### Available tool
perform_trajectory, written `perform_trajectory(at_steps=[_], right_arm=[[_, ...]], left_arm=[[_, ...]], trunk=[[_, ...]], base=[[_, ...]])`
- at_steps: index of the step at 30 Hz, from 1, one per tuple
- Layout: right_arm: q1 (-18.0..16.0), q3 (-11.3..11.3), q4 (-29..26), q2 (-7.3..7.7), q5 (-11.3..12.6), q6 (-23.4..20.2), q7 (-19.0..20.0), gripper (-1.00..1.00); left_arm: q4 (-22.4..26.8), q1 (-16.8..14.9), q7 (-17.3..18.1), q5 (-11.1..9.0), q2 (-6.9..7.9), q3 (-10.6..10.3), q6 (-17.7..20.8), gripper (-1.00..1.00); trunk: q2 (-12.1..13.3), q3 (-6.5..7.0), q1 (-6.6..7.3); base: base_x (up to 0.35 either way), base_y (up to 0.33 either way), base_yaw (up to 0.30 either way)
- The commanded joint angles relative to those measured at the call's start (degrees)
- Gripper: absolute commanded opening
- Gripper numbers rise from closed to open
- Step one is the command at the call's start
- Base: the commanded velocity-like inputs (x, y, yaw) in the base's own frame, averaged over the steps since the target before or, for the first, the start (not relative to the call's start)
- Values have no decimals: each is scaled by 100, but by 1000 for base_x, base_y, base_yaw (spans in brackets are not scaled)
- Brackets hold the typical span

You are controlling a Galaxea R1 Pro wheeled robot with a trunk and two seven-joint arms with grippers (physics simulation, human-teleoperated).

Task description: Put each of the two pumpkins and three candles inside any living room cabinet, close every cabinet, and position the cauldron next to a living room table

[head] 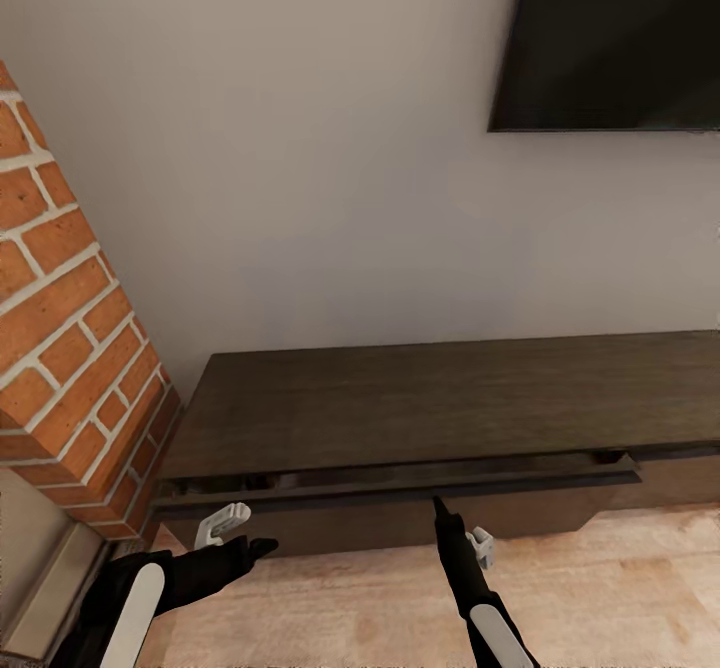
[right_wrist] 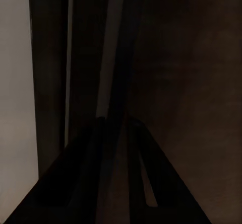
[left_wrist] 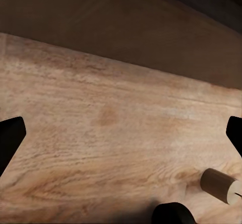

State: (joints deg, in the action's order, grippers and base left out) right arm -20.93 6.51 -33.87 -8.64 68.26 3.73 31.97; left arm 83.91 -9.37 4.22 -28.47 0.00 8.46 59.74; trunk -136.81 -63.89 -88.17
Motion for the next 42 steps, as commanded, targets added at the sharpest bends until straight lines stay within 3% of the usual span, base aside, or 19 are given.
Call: perform_trajectory(at_steps=[1,42], right_arm=[[1,-9,21,-5,12,-21,20,-100],[1,-9,21,2,12,-21,20,-100]], left_arm=[[2,-4,44,35,-1,7,26,100],[3,-4,44,35,-9,7,26,100]], trunk=[[-2,-6,1],[-2,-6,1]], base=[[-43,0,0],[-91,0,0]])
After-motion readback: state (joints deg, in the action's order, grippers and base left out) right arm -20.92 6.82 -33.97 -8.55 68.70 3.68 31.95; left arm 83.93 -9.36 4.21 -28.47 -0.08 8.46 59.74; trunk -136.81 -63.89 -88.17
